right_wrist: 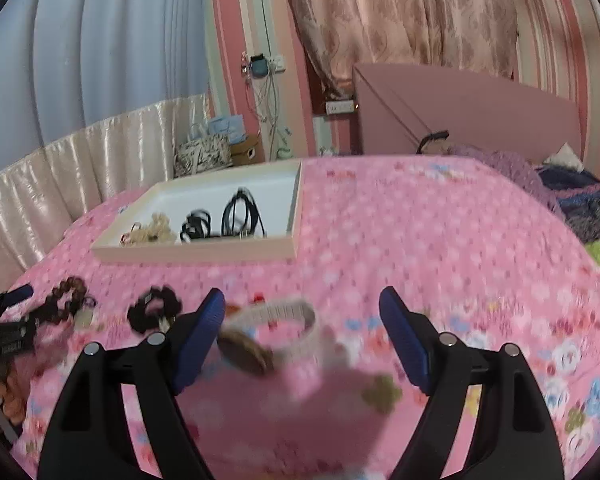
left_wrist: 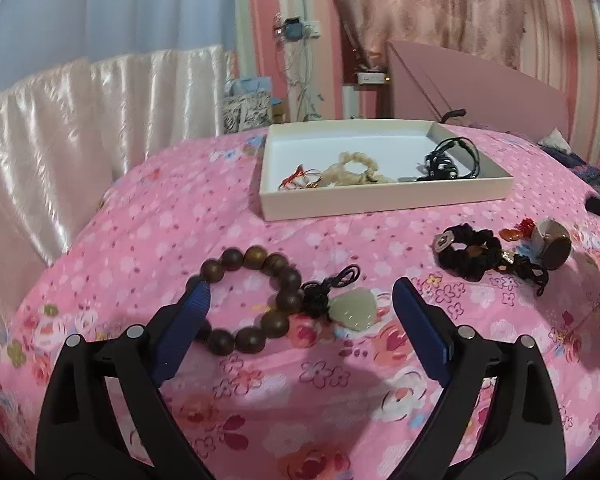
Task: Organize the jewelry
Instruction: 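Withdraw both grippers from the tray toward the remaining jewelry, then grasp the black cord necklace with the right gripper while the left gripper grasps the jade pendant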
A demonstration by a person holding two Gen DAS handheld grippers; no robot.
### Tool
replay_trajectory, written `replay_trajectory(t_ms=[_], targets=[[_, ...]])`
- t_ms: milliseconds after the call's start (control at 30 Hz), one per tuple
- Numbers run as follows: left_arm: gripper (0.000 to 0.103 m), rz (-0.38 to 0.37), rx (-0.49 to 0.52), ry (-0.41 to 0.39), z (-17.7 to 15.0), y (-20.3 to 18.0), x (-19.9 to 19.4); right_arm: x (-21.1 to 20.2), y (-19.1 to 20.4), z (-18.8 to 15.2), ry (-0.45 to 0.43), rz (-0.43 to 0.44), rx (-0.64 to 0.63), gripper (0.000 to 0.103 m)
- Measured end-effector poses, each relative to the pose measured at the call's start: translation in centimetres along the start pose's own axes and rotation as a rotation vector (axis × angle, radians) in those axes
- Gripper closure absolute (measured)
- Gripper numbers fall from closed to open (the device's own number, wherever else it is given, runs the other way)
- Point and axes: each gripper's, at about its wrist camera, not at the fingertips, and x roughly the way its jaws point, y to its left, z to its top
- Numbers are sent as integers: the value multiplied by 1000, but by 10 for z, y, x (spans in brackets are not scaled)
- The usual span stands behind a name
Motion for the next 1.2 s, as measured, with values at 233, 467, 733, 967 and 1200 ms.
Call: replay_trajectory(t_ms=[233, 467, 733, 967, 1200], targets=[[4, 42, -75, -10, -6, 7, -11, -10, -6, -16, 0, -47, -18, 23], [3, 25, -107, -2, -9, 14, -13, 4, 6, -16, 68, -11, -8, 24], [3, -45, -232, 76, -12, 37, 3, 19, 65, -18, 114, 109, -88, 25], [3, -55, -221, 91, -14, 32, 6, 32, 87, -16, 157, 151, -130, 34], [5, -59, -176, 139, -12, 22, 15, 54, 82, -24, 272, 135, -106, 46]])
